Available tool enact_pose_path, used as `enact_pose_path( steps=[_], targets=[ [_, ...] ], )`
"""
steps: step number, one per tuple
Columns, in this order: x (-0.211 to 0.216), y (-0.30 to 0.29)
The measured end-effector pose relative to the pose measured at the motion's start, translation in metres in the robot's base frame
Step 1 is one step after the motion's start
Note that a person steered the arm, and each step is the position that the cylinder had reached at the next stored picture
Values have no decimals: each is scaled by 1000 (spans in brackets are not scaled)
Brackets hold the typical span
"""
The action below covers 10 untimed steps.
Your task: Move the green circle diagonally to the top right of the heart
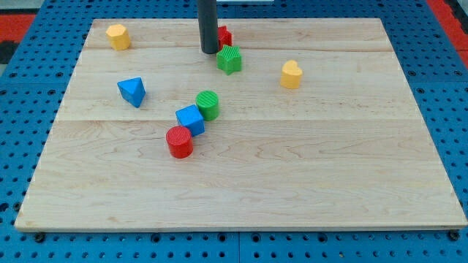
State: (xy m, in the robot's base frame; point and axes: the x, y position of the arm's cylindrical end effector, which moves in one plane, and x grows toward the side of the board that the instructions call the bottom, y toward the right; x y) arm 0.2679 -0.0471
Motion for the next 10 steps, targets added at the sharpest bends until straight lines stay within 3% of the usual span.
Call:
enact_pose_path(
  steps=[1, 2, 4, 5, 6, 8, 9, 10],
  targets=[
    [-9, 5],
    [-13, -26],
    [11, -19],
    [32, -25],
    [91, -28],
    [112, -29],
    [176, -2],
    [207, 52]
  ],
)
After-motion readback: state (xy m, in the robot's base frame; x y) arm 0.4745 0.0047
